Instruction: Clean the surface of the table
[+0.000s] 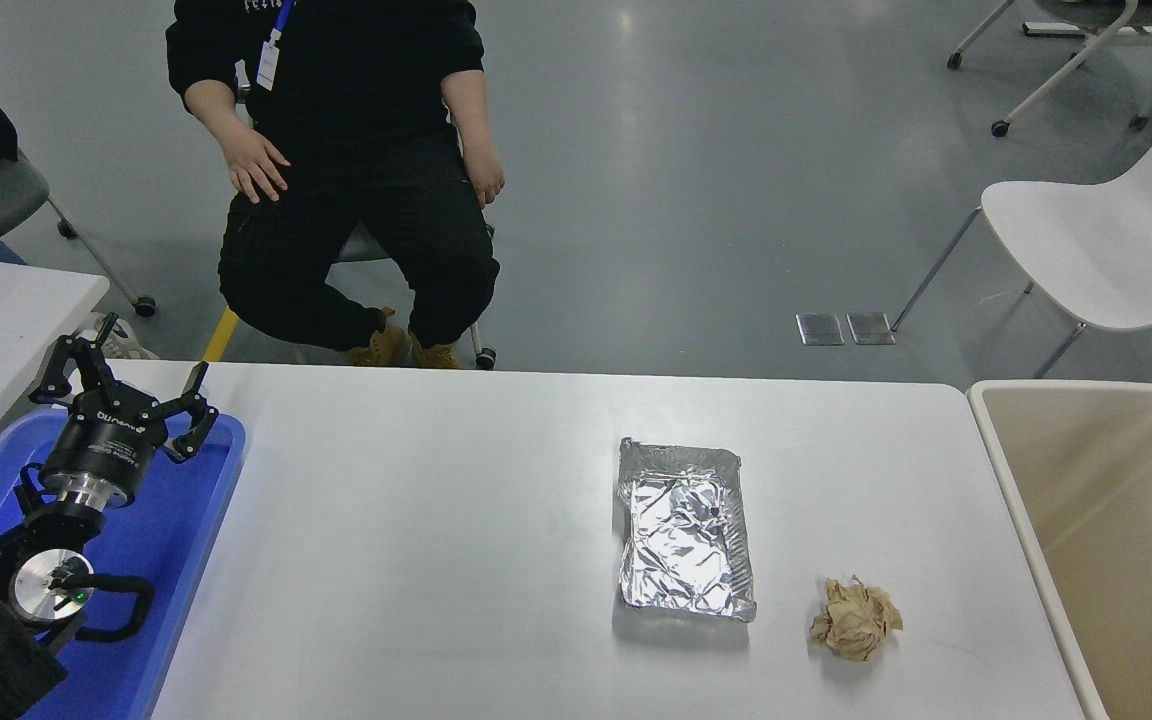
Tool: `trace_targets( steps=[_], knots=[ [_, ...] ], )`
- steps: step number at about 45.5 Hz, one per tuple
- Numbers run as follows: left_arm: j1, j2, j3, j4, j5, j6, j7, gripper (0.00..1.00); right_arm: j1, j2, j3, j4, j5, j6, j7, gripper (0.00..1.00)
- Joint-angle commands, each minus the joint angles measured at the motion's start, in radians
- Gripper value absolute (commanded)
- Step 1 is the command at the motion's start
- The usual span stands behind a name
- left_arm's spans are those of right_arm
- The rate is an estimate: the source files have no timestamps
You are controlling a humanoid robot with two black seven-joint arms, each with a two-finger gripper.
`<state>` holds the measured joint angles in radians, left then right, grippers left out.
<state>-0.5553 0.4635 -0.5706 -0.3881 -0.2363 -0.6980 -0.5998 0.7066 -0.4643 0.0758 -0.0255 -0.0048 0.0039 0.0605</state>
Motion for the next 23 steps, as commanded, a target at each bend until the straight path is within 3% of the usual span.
trace_targets(
  steps=[1,23],
  knots=[
    [0.0,0.0,0.0,0.0,0.0,0.0,0.0,1.0,-0.067,0.042,-0.042,0.002,-0.115,-0.009,-0.024,0.0],
    [0.0,0.0,0.0,0.0,0.0,0.0,0.0,1.0,-0.095,0.076,-0.174,-0.001,-0.204,-0.065,-0.022,0.0]
  ],
)
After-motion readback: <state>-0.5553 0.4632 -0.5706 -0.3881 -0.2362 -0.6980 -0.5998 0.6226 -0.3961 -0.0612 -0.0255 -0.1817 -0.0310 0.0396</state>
